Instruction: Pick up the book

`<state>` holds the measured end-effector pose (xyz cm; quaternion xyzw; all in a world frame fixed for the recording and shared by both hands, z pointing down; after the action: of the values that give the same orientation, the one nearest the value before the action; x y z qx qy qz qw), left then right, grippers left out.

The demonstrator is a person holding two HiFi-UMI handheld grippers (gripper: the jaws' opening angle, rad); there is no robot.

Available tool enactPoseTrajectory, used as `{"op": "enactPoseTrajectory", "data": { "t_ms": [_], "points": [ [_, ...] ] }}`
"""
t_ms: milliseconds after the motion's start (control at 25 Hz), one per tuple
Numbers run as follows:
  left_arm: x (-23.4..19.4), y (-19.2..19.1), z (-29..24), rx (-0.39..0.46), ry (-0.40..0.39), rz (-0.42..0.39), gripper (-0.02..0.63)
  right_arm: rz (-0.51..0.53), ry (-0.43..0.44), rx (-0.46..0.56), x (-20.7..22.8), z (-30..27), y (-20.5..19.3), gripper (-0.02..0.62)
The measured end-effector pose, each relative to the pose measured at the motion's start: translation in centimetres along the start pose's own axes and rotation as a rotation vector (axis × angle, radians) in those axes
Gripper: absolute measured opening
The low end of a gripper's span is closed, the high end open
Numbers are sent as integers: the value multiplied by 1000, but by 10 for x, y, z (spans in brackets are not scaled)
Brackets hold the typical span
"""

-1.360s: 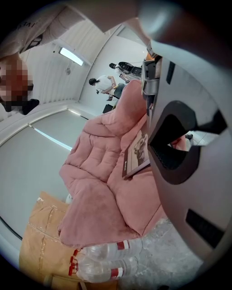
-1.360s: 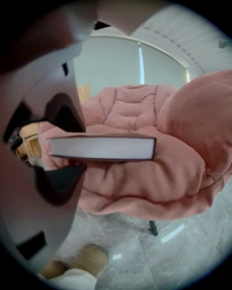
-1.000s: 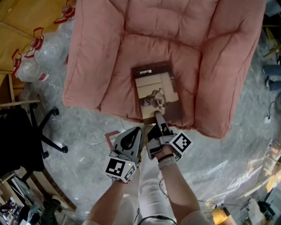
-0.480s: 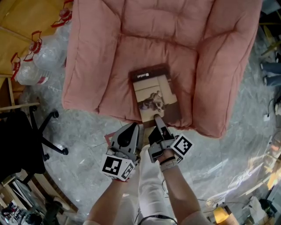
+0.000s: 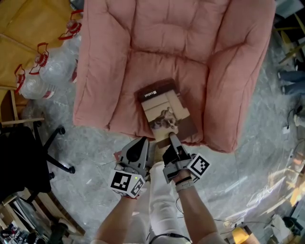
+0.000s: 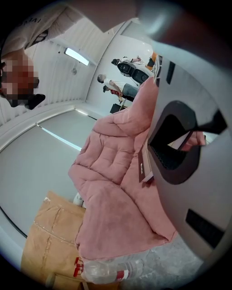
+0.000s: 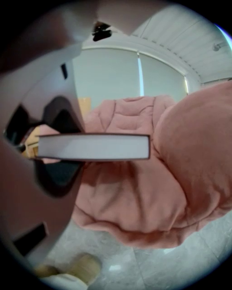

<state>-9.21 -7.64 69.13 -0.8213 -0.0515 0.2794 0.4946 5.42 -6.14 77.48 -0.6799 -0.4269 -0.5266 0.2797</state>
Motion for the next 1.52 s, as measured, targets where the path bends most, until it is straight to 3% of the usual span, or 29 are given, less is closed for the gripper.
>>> {"op": "enactPoseTrajectory", "data": {
  "t_ms": [440, 1520],
  "points": [
    [11, 33, -7, 35, -17, -24, 21, 6, 54, 28, -39, -3, 16, 158],
    [20, 87, -16, 73, -39, -68, 21, -21, 70, 14, -83, 6, 15, 158]
  ]
}}
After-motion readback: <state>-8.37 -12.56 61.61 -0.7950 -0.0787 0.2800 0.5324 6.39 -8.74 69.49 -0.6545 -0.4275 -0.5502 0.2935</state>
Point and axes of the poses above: the fingertips, and each gripper's own axes: z backward along the fingers, x to its right, y out of its top, the point moved 4 cm from there along z, backward along the fingers, and after that the axes turned 2 degrees about y, right-handed, at the moved point
